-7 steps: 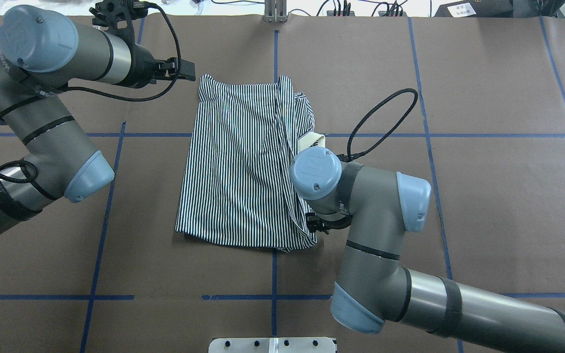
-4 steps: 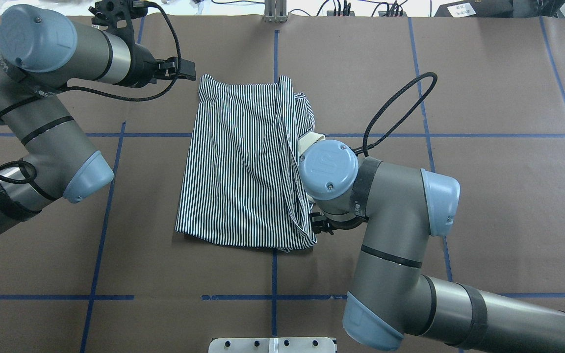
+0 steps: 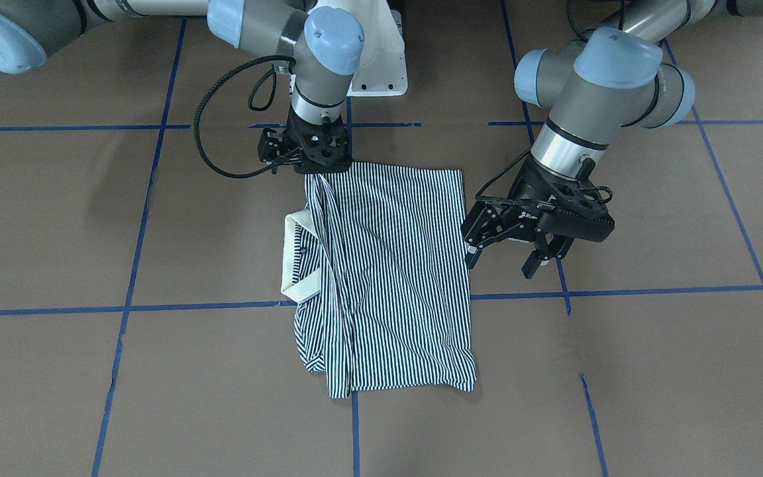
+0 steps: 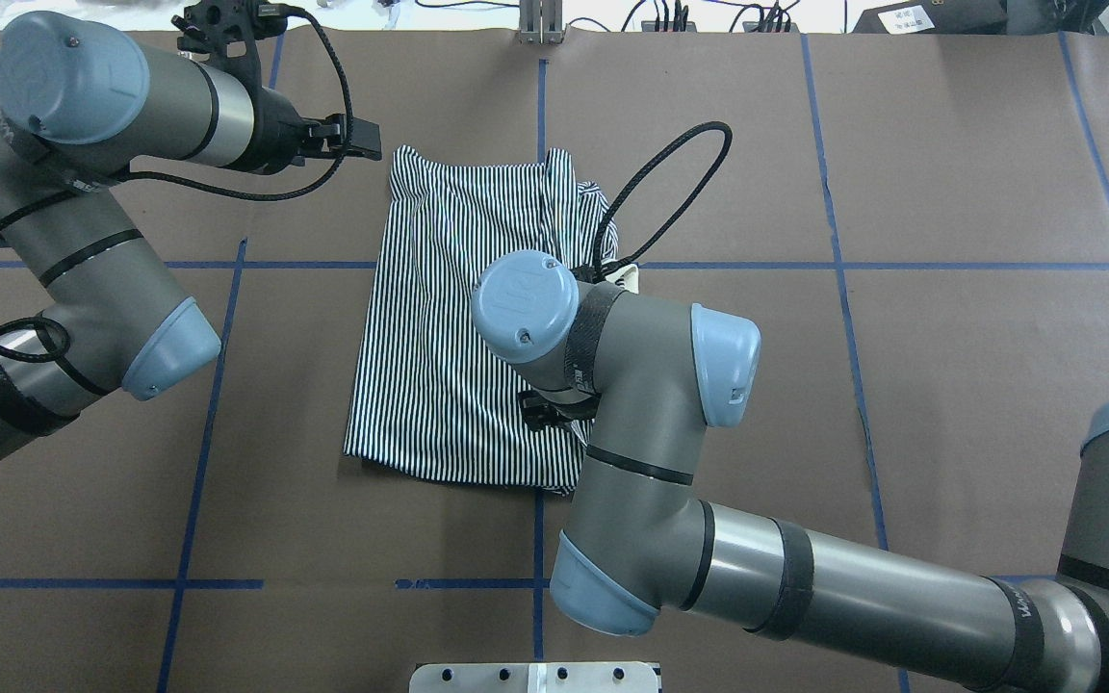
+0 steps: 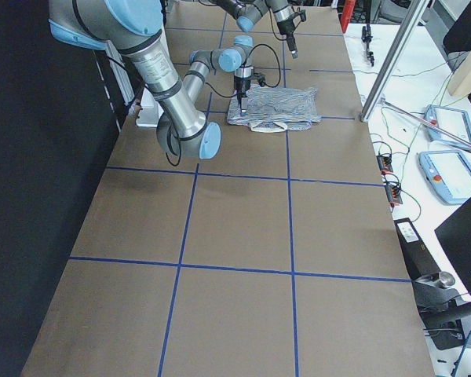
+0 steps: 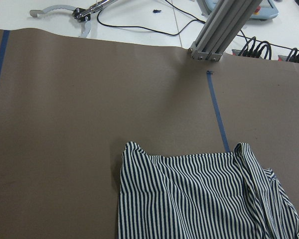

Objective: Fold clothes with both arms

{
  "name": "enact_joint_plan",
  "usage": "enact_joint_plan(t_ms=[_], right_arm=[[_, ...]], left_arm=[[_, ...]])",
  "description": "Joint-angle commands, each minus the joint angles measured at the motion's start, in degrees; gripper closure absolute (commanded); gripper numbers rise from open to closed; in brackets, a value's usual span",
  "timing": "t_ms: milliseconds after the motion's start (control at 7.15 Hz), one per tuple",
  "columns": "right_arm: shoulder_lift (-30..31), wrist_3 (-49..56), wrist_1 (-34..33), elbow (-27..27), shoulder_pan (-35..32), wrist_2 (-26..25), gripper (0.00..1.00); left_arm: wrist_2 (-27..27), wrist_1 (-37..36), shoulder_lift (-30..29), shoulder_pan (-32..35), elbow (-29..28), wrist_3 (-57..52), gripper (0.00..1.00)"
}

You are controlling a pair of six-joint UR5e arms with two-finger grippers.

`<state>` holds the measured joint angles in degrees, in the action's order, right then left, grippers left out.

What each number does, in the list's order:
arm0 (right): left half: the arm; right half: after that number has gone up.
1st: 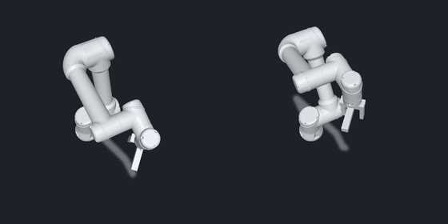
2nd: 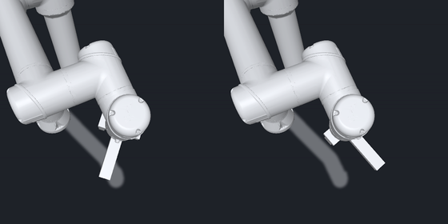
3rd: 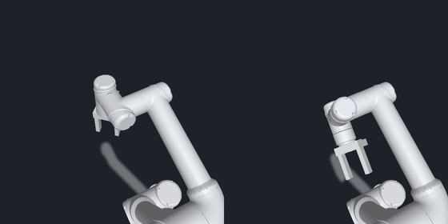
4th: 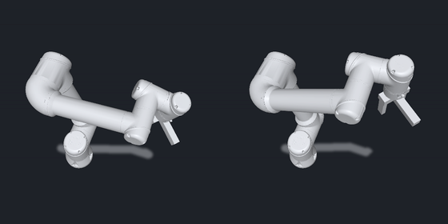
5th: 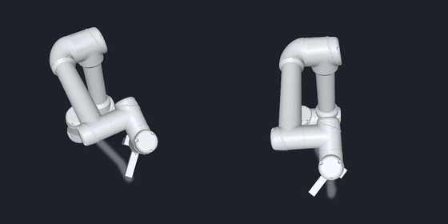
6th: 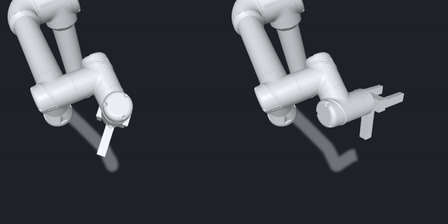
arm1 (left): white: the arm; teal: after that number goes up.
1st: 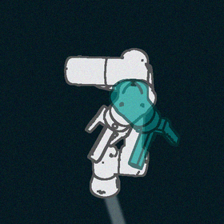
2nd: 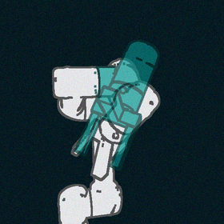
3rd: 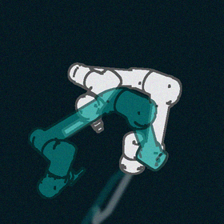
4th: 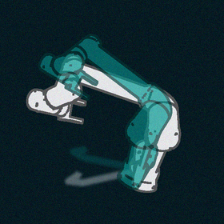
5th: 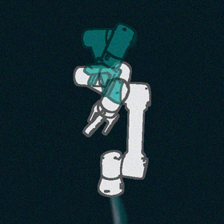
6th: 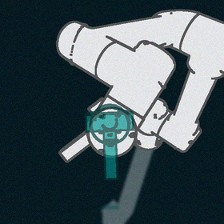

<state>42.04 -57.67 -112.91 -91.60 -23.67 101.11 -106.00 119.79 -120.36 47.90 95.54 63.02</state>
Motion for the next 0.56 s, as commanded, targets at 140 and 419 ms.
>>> enact_joint_plan(t_ms=[140, 419], right_arm=[[-0.2, -0.1, 1.0, 3.0, 0.5, 0.2, 0.00], [-0.2, -0.2, 1.7, 4.3, 0.5, 0.4, 0.00]], left_arm=[[0.0, 0.0, 0.0, 0.0, 0.0, 0.0, 0.00], [0.0, 0.0, 0.1, 0.0, 0.0, 0.0, 0.00]])
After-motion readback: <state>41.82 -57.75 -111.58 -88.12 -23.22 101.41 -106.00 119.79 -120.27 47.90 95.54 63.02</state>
